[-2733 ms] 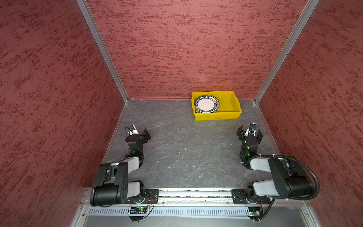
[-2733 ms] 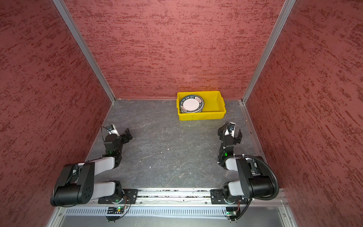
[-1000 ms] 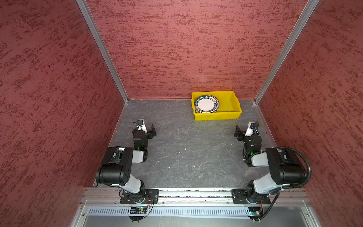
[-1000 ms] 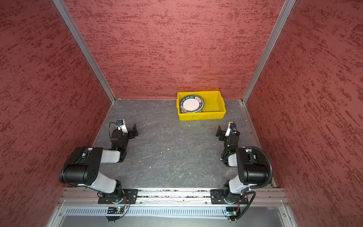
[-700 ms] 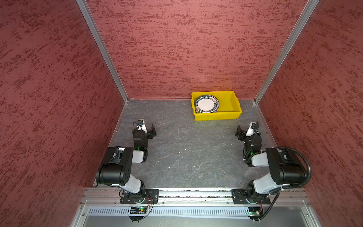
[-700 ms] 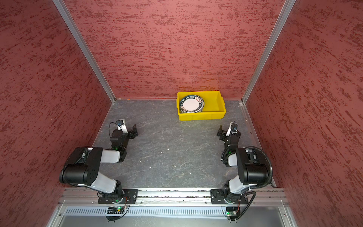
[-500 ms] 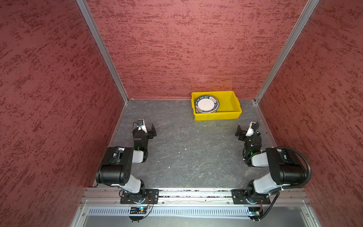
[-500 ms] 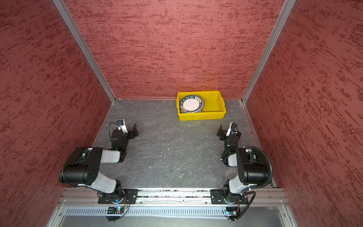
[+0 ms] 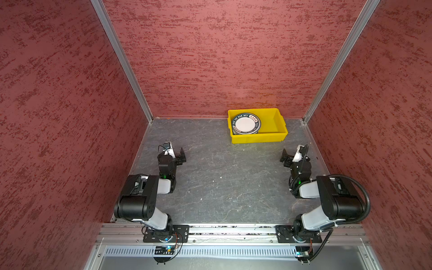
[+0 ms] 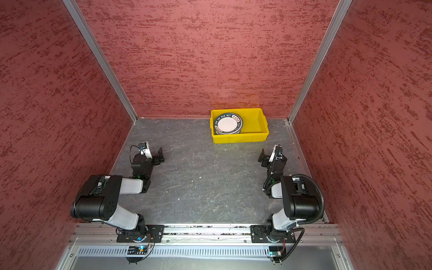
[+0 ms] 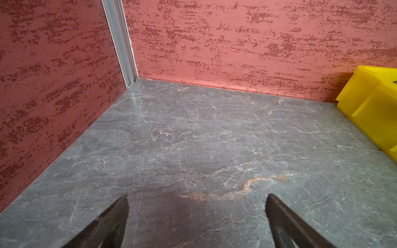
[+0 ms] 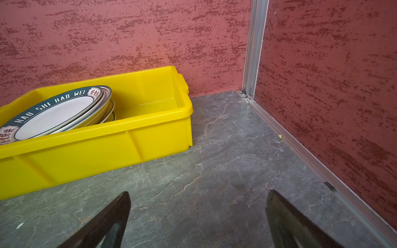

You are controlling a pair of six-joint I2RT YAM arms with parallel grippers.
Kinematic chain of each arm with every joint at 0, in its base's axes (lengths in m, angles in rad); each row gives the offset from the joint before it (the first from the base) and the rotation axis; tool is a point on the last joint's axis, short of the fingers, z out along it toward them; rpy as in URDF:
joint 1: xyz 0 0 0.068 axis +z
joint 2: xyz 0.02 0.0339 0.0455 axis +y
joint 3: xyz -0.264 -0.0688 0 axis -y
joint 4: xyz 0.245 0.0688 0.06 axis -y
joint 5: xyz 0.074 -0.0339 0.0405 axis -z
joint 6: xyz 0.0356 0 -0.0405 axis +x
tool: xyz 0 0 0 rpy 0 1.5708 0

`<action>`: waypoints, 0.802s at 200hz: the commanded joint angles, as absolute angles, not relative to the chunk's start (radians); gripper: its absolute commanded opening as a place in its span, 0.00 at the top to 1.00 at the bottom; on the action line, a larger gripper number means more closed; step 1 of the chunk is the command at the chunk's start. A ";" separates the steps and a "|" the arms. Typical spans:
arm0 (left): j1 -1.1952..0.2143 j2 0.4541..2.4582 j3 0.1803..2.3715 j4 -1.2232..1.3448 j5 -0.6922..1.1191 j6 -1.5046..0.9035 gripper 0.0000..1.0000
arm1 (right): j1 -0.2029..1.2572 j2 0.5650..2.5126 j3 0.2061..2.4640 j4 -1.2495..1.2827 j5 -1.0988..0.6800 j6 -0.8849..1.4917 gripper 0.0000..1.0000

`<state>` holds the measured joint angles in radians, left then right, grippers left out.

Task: Place the plates into the plastic bin on the countertop
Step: Reset both arms

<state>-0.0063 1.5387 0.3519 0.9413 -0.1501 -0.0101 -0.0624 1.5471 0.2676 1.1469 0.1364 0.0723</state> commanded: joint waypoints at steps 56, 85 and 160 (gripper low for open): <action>-0.003 1.537 0.360 0.938 -0.137 -0.014 0.01 | -0.060 1.539 0.267 1.172 0.155 0.072 0.01; -0.003 1.537 0.361 0.937 -0.138 -0.014 0.01 | -0.061 1.539 0.267 1.172 0.155 0.072 0.01; 0.004 1.536 0.365 0.928 -0.120 -0.017 0.01 | -0.059 1.539 0.267 1.172 0.155 0.071 0.01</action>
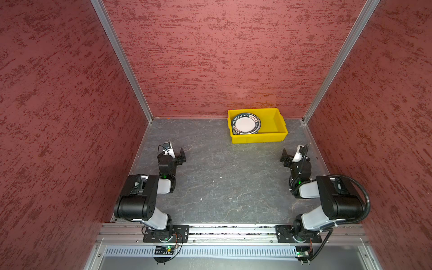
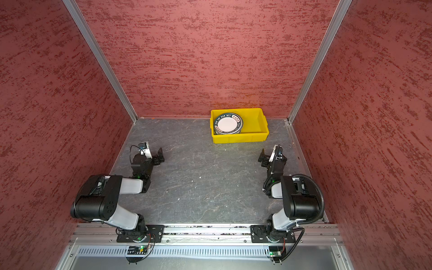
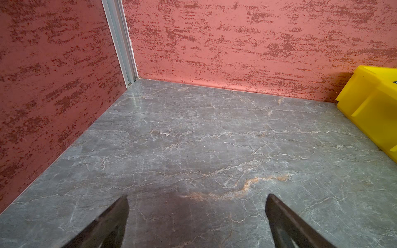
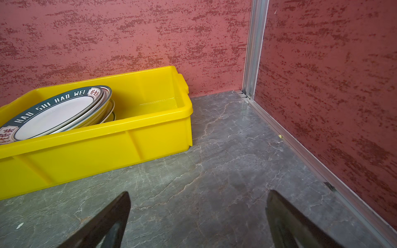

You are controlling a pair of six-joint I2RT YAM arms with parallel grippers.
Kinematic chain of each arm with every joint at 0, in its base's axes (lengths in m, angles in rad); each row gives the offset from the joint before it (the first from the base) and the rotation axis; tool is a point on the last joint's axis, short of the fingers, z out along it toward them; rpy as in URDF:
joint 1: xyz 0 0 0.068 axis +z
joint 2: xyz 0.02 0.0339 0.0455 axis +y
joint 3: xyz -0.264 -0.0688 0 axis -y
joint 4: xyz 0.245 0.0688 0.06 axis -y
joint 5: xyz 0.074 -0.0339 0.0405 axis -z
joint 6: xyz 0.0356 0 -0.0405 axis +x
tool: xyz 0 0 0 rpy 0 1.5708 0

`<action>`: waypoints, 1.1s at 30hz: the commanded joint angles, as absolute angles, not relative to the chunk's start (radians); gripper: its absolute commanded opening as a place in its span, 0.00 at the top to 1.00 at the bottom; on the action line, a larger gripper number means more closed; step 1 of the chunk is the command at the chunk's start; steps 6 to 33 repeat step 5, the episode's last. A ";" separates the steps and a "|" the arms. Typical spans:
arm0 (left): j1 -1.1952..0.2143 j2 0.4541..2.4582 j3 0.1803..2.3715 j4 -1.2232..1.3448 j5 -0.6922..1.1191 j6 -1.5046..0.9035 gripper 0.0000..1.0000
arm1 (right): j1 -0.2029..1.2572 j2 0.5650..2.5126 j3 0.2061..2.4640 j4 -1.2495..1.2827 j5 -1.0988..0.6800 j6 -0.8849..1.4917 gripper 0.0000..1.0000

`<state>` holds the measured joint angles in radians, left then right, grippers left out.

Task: Place the plates into the plastic bin on the countertop
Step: Reset both arms

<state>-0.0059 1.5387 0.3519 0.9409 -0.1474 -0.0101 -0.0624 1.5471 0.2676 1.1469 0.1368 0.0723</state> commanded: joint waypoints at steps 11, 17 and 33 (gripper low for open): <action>0.003 1.537 0.364 0.929 -0.121 -0.016 0.01 | -0.061 1.540 0.267 1.172 0.155 0.072 0.01; 0.003 1.537 0.364 0.929 -0.121 -0.016 0.01 | -0.061 1.540 0.267 1.172 0.155 0.072 0.01; 0.003 1.537 0.364 0.929 -0.121 -0.016 0.01 | -0.061 1.540 0.267 1.172 0.155 0.072 0.01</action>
